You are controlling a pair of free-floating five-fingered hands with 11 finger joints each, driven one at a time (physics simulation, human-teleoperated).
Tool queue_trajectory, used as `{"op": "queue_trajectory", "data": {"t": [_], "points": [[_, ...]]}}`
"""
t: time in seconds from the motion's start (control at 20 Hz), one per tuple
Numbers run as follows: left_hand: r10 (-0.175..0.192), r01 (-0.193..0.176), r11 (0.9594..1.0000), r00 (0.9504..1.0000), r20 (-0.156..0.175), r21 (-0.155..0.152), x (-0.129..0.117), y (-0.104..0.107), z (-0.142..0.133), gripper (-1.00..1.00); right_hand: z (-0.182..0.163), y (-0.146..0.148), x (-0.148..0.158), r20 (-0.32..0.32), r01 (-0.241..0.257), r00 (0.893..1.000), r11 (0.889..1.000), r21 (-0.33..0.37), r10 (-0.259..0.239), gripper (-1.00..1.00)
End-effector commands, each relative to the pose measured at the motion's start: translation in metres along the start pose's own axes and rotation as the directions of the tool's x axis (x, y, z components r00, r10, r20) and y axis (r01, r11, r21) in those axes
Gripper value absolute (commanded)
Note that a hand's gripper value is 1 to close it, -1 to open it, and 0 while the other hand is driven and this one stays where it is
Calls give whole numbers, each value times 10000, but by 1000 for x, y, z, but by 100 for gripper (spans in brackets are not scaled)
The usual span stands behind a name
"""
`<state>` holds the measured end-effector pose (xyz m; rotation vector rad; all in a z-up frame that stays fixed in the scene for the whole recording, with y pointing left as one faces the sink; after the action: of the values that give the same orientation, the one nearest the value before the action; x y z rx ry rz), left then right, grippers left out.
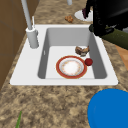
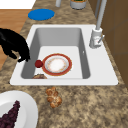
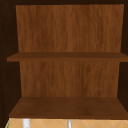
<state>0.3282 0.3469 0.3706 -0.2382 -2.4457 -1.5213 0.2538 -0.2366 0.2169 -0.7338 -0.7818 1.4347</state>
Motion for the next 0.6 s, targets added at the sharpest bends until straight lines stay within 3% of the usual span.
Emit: {"op": "queue_trajectory", "data": {"t": [0.0,0.15,0.55], "points": [[-340,346,9992,9989,314,-175,19,10,-24,100,0,0,0,0,0,10000,10000,0,0,0],[-273,282,9995,9983,520,-171,31,16,-36,100,0,0,0,0,0,10000,10000,0,0,0],[-428,437,9977,9989,193,-520,90,39,-65,100,0,0,0,0,0,10000,10000,0,0,0]]}}
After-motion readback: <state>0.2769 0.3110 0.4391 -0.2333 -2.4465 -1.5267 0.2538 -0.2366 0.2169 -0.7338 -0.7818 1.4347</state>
